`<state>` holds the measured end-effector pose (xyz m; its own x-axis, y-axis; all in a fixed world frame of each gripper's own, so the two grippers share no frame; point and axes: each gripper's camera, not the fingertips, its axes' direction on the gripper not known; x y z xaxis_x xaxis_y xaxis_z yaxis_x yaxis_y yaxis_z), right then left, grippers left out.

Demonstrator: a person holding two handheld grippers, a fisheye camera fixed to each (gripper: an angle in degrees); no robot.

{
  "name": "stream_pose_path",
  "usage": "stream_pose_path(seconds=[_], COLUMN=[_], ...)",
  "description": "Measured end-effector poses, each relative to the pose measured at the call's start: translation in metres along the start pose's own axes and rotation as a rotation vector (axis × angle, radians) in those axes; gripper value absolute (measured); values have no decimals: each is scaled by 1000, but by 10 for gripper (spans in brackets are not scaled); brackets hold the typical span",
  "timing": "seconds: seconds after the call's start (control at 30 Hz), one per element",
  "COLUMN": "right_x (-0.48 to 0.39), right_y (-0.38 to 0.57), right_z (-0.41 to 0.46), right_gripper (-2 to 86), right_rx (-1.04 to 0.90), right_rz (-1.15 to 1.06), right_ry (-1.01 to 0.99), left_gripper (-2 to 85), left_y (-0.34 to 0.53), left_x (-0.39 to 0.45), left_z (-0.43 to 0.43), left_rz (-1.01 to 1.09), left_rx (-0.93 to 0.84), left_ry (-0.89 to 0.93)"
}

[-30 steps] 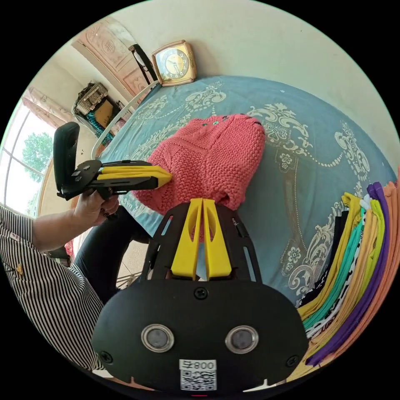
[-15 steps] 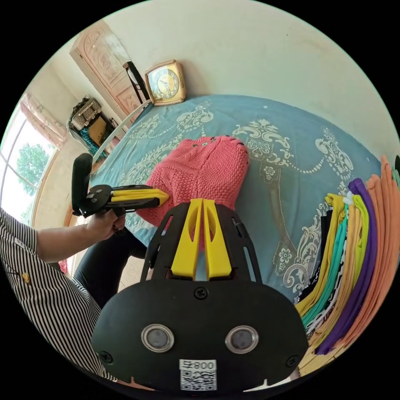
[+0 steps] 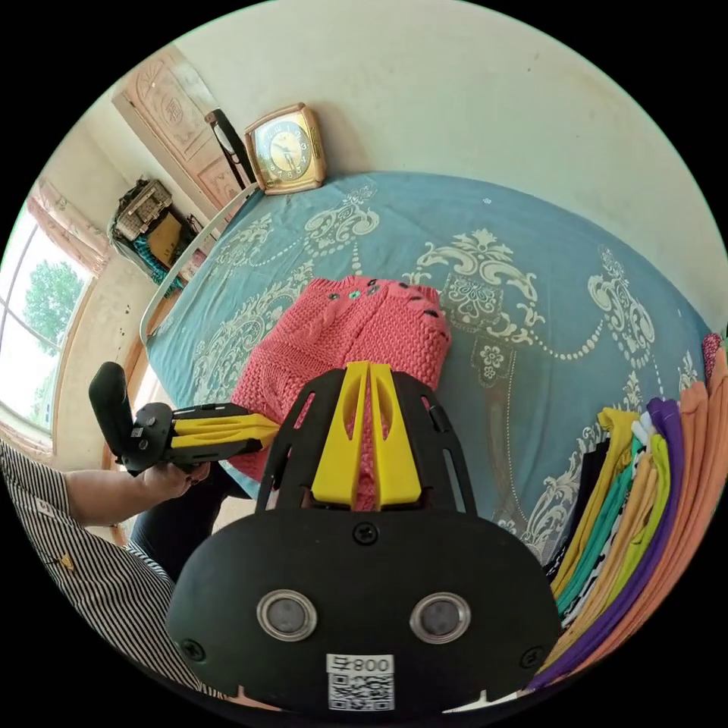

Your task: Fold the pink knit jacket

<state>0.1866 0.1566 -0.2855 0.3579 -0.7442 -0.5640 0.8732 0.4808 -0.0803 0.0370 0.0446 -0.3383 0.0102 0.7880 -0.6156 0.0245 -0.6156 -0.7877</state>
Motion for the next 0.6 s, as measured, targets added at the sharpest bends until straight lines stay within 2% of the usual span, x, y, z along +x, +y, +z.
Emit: stream_pose_path(seconds=[0.1, 0.23, 0.47, 0.6], right_x=[5, 22, -2, 7], right_y=[-34, -74, -66, -69], right_z=[15, 97, 105, 104], right_gripper=[1, 1, 1, 1], right_rx=[-1, -235, -168, -194], right_rz=[-1, 17, -47, -7], right_ry=[51, 98, 211, 170], left_gripper=[0, 1, 2, 2], left_y=[3, 5, 7, 5], left_x=[-1, -1, -2, -6], left_z=[-2, -6, -11, -15], left_rz=[-2, 18, 30, 23], left_rx=[6, 2, -1, -17], left_ry=[4, 3, -19, -23])
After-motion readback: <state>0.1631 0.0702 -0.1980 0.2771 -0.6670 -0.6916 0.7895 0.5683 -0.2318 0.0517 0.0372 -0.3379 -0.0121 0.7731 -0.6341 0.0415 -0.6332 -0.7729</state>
